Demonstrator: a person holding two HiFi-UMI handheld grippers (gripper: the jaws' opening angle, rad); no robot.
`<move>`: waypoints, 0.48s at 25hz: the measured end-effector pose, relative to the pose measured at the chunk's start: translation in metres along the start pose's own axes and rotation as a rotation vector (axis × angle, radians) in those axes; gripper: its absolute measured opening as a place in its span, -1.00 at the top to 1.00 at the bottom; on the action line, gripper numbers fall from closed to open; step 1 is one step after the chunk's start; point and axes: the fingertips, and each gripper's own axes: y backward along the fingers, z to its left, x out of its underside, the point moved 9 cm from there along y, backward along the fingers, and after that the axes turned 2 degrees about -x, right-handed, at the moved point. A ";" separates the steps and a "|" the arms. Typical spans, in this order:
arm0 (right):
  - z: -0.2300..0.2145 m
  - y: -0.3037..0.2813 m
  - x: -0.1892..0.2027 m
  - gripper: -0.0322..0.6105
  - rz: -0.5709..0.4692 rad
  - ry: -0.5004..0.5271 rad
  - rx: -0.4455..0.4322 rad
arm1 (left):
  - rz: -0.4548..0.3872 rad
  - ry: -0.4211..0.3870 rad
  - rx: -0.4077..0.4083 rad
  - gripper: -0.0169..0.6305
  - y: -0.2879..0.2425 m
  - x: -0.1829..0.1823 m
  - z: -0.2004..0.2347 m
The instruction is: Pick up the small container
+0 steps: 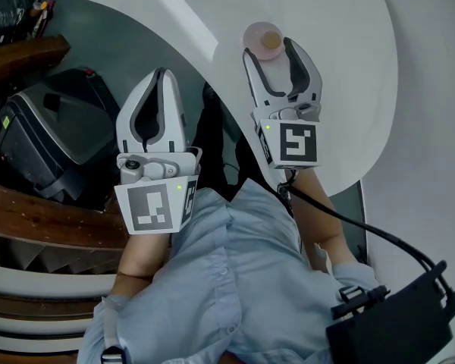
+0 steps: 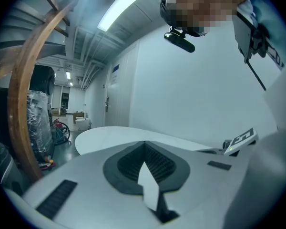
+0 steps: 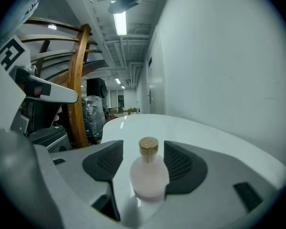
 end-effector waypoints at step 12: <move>-0.003 -0.022 -0.012 0.07 -0.028 0.009 0.077 | 0.002 -0.017 0.058 0.95 -0.021 -0.007 0.016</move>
